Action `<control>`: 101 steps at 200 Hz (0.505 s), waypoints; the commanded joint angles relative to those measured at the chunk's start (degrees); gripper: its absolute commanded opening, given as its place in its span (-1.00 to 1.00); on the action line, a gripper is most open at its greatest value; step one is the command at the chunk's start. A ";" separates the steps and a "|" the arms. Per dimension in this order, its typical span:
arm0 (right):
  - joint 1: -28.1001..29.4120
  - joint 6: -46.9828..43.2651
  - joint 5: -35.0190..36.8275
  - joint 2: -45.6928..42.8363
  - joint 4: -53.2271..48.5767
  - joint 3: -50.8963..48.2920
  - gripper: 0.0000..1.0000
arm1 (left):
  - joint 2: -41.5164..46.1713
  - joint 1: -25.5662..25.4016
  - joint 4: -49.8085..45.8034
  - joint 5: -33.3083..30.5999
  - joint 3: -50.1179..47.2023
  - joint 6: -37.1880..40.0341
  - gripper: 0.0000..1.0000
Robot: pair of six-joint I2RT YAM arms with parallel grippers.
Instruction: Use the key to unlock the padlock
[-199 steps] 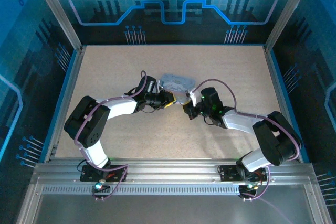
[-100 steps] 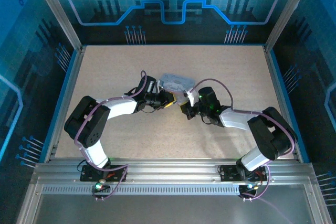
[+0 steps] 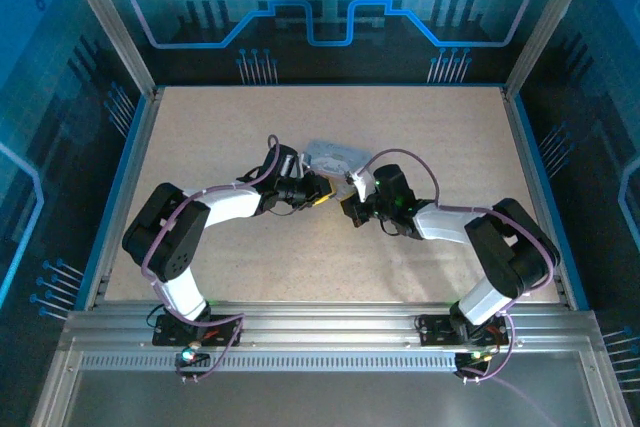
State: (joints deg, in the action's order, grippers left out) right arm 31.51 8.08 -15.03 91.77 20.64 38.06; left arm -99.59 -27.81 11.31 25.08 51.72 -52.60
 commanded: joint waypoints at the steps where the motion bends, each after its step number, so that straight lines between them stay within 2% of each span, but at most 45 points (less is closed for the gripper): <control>1: 0.66 0.38 0.72 0.83 1.28 1.49 -1.00 | 0.95 -0.31 -0.35 1.12 1.29 -0.33 -0.79; 101: 0.66 1.59 0.73 -0.89 5.23 1.05 -1.00 | 1.15 -0.31 -0.72 1.05 1.23 -0.25 -0.79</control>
State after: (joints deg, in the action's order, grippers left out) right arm 31.62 8.54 -14.57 91.90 21.71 38.17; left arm -99.59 -27.81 11.00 24.91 51.72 -52.60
